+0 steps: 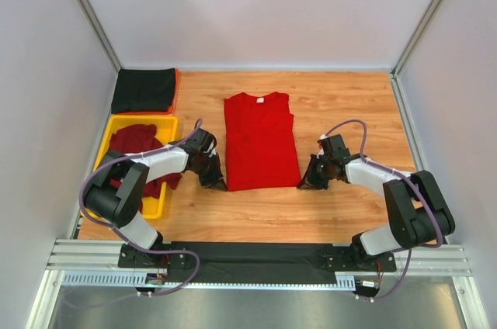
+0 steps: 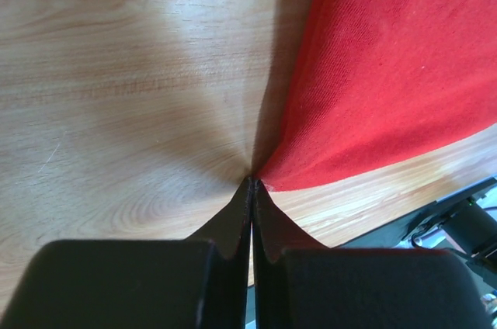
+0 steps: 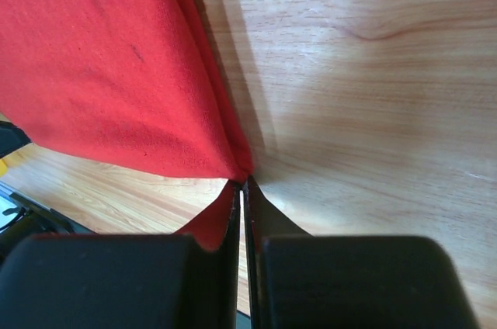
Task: Fold and stack the t-shirts
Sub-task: Fold the tshirt
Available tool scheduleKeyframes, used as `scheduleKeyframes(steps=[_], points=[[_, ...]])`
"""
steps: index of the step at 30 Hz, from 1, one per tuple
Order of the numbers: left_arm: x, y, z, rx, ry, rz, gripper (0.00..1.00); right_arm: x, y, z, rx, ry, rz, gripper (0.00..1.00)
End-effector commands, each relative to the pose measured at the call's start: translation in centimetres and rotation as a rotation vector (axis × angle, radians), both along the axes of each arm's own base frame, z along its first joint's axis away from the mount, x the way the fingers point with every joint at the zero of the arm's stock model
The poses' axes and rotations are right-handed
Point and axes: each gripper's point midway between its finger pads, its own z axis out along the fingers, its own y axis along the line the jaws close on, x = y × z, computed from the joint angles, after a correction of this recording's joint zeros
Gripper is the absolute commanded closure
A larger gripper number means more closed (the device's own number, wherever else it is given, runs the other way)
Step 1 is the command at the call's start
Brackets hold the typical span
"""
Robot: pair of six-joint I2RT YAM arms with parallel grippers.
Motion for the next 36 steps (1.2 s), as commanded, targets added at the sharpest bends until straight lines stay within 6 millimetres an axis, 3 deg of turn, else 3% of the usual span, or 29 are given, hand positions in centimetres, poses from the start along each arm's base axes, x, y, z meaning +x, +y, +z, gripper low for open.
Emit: scheduleKeyframes(steps=[1, 9, 11, 13, 17, 20, 25, 31, 36], points=[[0.6, 0.1, 0.1, 0.015, -0.026, 0.000, 1.00, 0.2, -0.7, 0.0, -0.033, -0.047, -0.002, 1.00], [0.0, 0.2, 0.8, 0.003, -0.037, 0.002, 1.00, -1.3, -1.7, 0.7, -0.057, -0.040, -0.042, 1.00], [0.1, 0.2, 1.0, 0.001, -0.038, -0.003, 1.00, -1.4, -1.7, 1.0, -0.050, -0.039, -0.051, 0.88], [0.0, 0.3, 0.9, 0.010, -0.027, -0.006, 1.00, -1.2, -1.7, 1.8, -0.045, -0.055, -0.067, 0.70], [-0.1, 0.3, 1.3, 0.009, -0.032, -0.006, 0.75, -0.5, -1.6, 3.2, -0.037, -0.076, -0.103, 0.62], [0.2, 0.0, 2.4, -0.023, -0.070, 0.001, 0.62, 0.1, -1.7, 3.6, -0.054, -0.073, -0.119, 0.56], [0.9, -1.3, 3.8, -0.113, -0.115, 0.020, 0.53, 0.9, -1.6, 2.8, -0.066, -0.038, -0.138, 0.55], [1.0, -1.4, 2.3, -0.097, -0.079, 0.031, 0.52, 1.3, -1.6, 0.9, -0.081, 0.002, -0.169, 0.57], [0.6, -1.2, 0.9, -0.076, -0.044, 0.035, 0.53, 0.3, -2.3, -0.3, -0.114, 0.025, -0.177, 0.73]])
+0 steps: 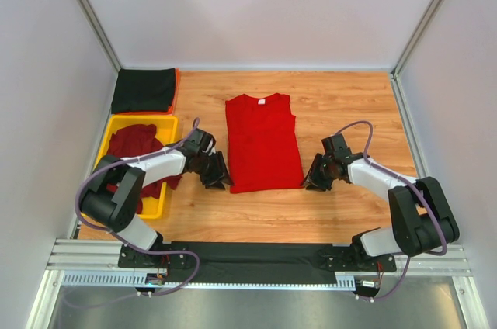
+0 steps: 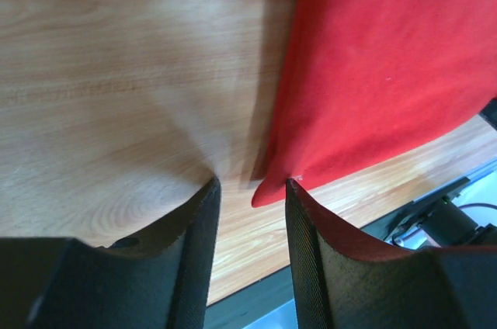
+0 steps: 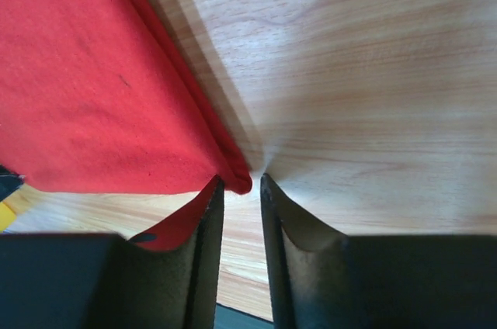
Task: Fold and stack the t-shirts
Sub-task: Fold the tshirt
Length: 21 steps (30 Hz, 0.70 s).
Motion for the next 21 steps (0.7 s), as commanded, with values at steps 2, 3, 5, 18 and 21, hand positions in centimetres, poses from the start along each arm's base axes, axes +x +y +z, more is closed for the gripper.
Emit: scheduleKeyframes(steps=[2, 3, 5, 18, 21], points=[[-0.3, -0.1, -0.9, 0.001, 0.017, 0.010, 0.54, 0.2, -0.7, -0.8, -0.035, -0.014, -0.031, 0.75], [-0.3, -0.1, -1.0, 0.004, 0.017, 0.011, 0.54, 0.3, -0.7, -0.8, -0.034, -0.014, -0.029, 0.79], [-0.5, -0.2, -1.2, 0.006, 0.025, 0.004, 0.56, 0.2, -0.7, -0.9, -0.036, -0.013, -0.030, 0.81], [-1.2, -0.6, -2.2, 0.026, 0.056, -0.005, 0.73, 0.2, -0.9, -1.4, -0.043, -0.030, -0.017, 0.95], [-1.3, -0.4, -2.2, 0.039, 0.058, -0.004, 0.82, 0.0, -0.9, -1.4, -0.042, -0.033, -0.007, 1.00]])
